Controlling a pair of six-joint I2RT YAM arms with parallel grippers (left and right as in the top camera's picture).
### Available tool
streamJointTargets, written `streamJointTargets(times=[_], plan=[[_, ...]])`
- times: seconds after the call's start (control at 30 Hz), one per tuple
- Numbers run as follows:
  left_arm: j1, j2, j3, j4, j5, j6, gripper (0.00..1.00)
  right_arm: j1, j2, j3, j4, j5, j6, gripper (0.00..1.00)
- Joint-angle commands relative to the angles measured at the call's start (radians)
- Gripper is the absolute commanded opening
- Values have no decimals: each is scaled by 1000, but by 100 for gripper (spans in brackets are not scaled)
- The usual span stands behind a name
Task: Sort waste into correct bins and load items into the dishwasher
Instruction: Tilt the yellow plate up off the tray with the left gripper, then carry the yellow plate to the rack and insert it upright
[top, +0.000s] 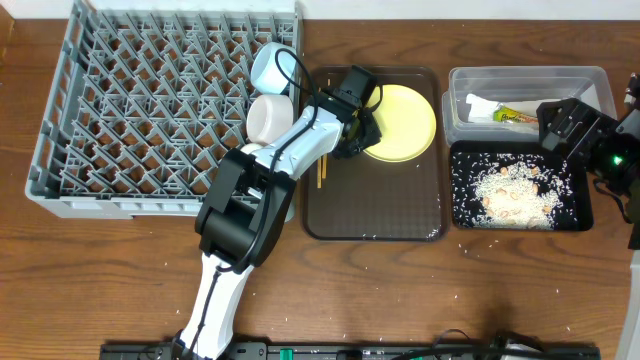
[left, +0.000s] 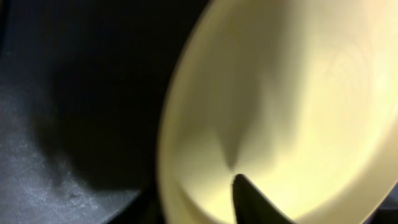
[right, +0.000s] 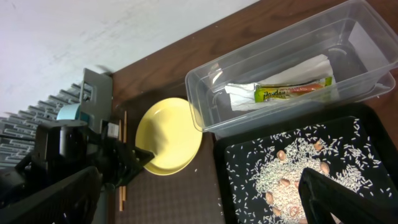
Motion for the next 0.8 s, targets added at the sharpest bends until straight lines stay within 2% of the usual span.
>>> streamJointTargets(times=[0.0, 0.03, 0.3, 0.77], plan=[[1, 82, -23, -14, 10, -2, 19, -5, 3, 8, -1, -1, 5, 99], [3, 82, -23, -14, 14, -2, 8, -5, 3, 8, 0, -1, 5, 99], [44, 36, -23, 2, 75, 29, 7, -5, 3, 8, 0, -1, 5, 99], [103, -246, -23, 42, 130, 165, 7, -5, 3, 8, 0, -1, 5, 99]])
